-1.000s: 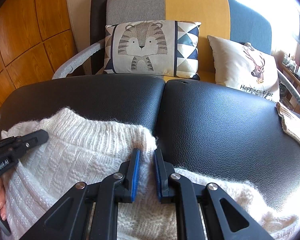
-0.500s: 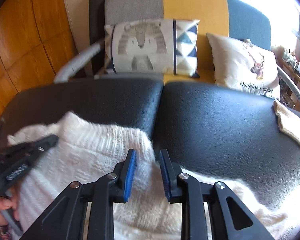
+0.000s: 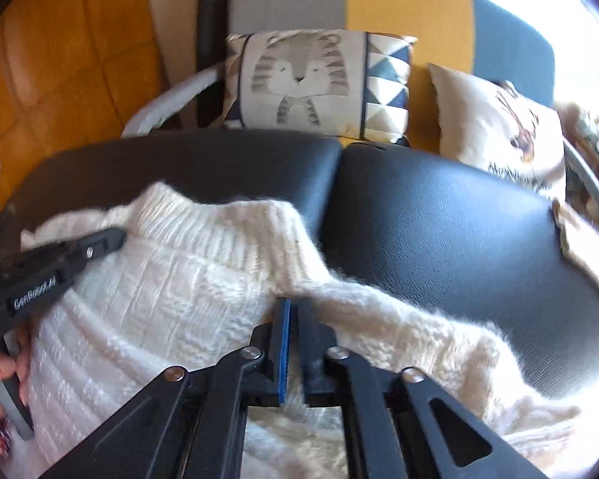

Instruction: Fold clothes

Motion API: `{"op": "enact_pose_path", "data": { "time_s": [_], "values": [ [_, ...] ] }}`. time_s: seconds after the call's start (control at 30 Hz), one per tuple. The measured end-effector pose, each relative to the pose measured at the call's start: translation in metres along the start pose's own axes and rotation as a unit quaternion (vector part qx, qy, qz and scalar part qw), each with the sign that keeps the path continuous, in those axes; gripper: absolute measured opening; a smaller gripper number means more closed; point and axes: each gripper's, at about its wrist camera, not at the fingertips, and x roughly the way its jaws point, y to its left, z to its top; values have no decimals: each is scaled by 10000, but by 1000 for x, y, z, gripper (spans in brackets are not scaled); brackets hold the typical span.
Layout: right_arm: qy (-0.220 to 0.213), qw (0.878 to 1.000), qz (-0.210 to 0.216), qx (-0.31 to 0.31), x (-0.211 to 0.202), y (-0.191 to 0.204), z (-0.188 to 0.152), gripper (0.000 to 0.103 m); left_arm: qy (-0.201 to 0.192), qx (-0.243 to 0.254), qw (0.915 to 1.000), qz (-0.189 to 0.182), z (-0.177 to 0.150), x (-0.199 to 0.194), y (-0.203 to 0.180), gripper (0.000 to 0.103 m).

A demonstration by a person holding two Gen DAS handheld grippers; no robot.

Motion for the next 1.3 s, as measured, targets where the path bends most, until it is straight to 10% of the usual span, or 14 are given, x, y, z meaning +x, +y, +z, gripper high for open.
{"op": "enact_pose_path", "data": {
  "time_s": [0.87,1.3],
  "values": [
    [-815,9940,-138,722,-13,-15,-15,3,-16,19,10000,1,-2,0,1,3],
    [-273,9955,-877,219,7,4,-4,1,-13,-38,10000,2,-2,-1,5,3]
  ]
}}
